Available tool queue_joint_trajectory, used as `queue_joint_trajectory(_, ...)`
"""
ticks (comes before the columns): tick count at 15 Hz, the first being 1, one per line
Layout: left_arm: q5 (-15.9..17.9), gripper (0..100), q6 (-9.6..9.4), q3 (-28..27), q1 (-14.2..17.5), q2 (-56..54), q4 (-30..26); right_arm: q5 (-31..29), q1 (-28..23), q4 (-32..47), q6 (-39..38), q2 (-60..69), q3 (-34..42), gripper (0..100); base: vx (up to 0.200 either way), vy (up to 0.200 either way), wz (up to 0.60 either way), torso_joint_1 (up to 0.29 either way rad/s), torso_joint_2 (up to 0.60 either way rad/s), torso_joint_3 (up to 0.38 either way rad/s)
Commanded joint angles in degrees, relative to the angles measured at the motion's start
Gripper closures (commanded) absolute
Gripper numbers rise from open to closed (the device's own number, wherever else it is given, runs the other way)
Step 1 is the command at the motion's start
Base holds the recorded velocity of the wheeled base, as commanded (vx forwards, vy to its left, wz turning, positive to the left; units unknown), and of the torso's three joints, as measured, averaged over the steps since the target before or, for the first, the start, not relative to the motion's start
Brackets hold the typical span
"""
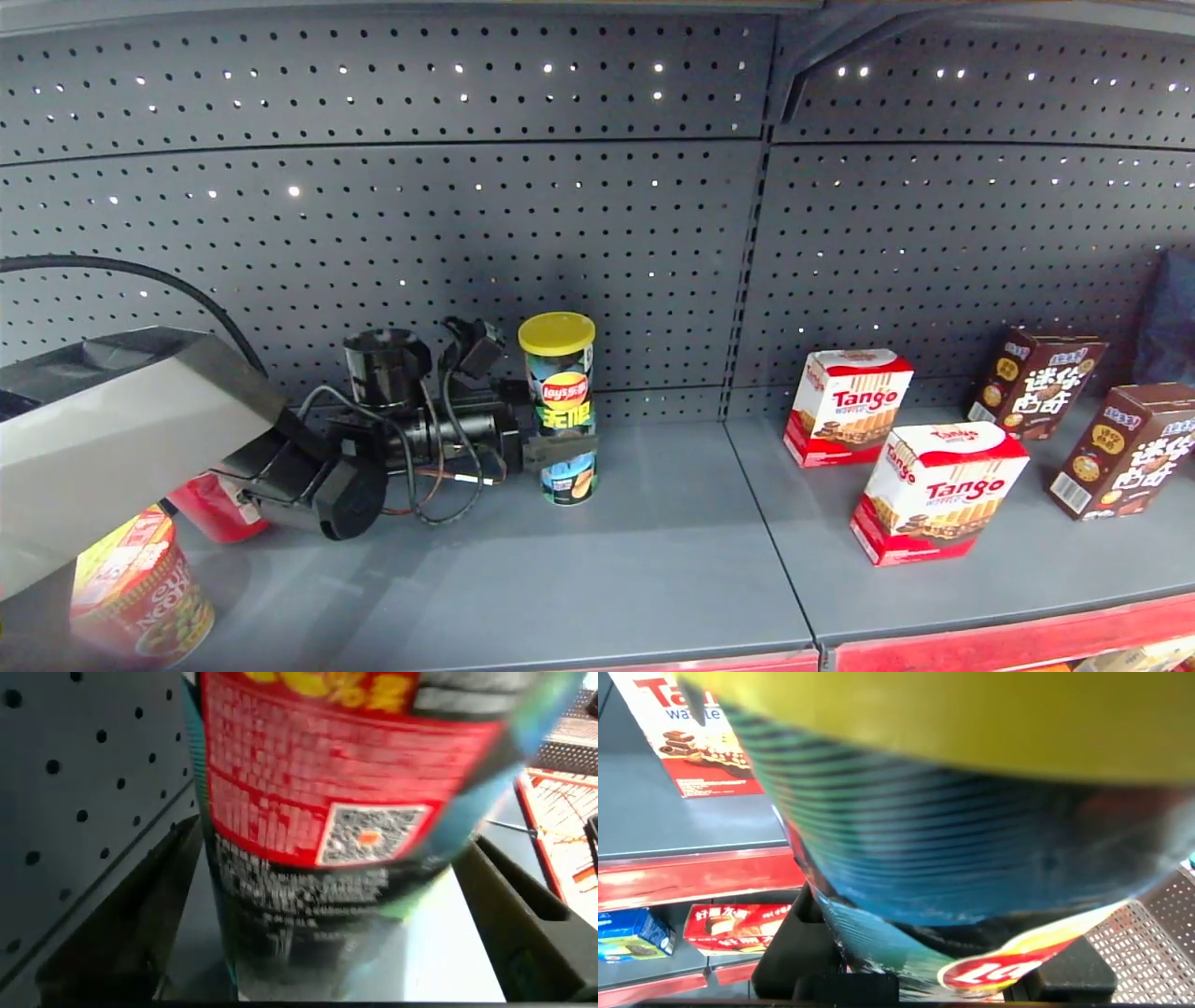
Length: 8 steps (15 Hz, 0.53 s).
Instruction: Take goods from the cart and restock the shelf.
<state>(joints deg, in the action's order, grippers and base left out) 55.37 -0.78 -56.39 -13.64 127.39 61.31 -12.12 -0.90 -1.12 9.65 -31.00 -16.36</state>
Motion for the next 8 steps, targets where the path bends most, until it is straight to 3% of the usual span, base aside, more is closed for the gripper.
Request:
queue_joint_trajectory(1,0.0,0,-0.01,-1.26,-0.51,0.84,-0.66,-0.01,0.02,-0.02,0.01,-0.11,0.01,100,0.0,0.0,0.0,0.0,0.0,0.0)
queue_joint_trajectory(2,0.0,0,-0.1,-1.53,-0.68,1.54,-0.31,-0.01,0.02,-0.02,0.01,-0.11,0.1,100,0.0,0.0,0.0,0.0,0.0,0.0)
queue_joint_trajectory(3,-0.09,100,-0.01,-2.05,-0.86,2.07,-0.31,-0.01,0.02,0.07,-0.07,-0.11,0.1,100,0.0,0.0,0.0,0.0,0.0,0.0)
queue_joint_trajectory(8,-1.23,100,-0.1,-0.21,-3.32,-1.27,0.04,-0.01,0.02,-0.02,-0.16,-0.2,0.36,100,0.0,0.0,0.0,0.0,0.0,0.0)
